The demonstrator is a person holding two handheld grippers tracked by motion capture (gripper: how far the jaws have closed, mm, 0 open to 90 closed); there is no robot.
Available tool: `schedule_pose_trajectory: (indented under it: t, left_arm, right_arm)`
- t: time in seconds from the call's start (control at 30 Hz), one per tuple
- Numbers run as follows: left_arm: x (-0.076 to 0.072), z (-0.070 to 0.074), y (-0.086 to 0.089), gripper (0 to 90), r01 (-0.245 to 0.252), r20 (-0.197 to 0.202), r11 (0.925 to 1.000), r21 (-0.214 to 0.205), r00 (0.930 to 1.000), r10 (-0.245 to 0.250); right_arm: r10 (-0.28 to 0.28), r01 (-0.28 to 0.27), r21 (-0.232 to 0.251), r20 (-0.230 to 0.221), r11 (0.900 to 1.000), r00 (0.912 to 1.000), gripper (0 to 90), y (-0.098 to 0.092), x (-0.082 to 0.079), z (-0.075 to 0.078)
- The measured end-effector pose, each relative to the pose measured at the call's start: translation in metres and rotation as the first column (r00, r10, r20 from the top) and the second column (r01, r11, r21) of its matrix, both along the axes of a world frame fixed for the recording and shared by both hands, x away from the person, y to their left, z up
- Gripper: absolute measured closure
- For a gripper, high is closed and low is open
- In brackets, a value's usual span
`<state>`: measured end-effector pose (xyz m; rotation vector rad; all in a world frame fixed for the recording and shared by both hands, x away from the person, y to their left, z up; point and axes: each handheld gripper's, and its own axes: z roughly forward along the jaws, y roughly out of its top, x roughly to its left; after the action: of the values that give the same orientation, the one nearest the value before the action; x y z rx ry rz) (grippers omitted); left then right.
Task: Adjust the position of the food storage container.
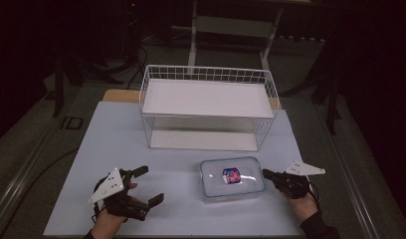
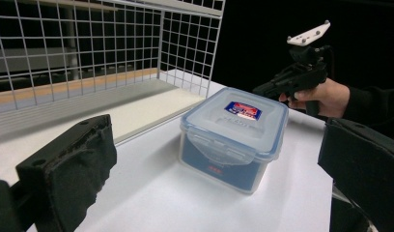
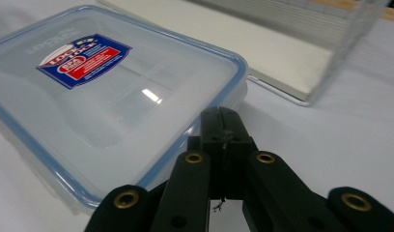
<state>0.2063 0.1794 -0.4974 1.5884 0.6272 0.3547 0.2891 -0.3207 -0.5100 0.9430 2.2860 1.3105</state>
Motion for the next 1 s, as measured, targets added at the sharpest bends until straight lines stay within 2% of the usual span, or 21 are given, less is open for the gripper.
schedule_pose_trajectory:
  t: [0.57, 1.0]
  left_arm:
    - [0.000, -0.001, -0.003, 0.0, 0.026, -0.012, 0.9994, 0.021, 0.9996, -0.026]
    - [0.000, -0.002, -0.005, 0.0, 0.038, -0.019, 0.9990, 0.025, 0.9991, -0.037]
  right_arm:
    - [0.102, -0.102, 0.017, -0.019, 0.9946, 0.9946, 90.0, 0.031, -0.007, 0.001]
    - [0.160, -0.160, 0.002, -0.028, 0.9870, 0.9866, 90.0, 0.050, -0.006, 0.004]
